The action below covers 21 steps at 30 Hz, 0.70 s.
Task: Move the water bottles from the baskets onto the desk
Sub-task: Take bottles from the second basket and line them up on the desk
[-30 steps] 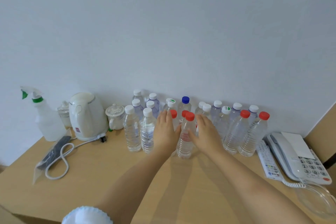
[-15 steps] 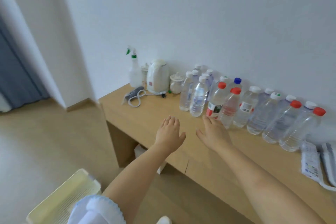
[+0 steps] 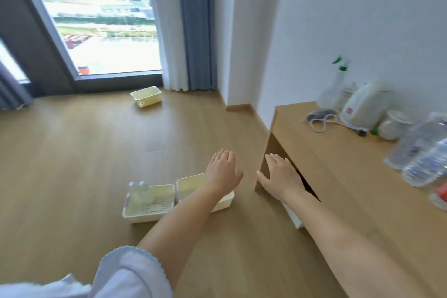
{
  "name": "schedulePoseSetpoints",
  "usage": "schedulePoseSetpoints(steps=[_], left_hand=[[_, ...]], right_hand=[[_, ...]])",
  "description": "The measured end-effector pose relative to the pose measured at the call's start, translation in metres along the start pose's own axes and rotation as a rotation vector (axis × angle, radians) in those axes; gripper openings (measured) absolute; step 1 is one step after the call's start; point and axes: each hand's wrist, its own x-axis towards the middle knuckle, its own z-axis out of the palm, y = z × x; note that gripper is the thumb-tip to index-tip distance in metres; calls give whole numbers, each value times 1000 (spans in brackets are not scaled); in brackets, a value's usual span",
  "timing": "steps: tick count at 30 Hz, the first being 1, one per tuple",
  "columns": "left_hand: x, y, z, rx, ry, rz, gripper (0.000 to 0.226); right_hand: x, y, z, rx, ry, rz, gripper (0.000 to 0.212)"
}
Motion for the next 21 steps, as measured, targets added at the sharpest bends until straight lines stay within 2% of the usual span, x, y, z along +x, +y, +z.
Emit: schedulePoseSetpoints(steps=[9,16,21], left_hand=[[-39,-158,-54,1,37,-306,48],[-63,-273,-91,11,64,-429,48],[-72,-336,-104,-3,55,-509,45]], right_hand=[[53,-155,40,49,-88,-189,64],[84,-280,73,27,-105,-310,62],[99,-335,95,11,-142,-368,59]])
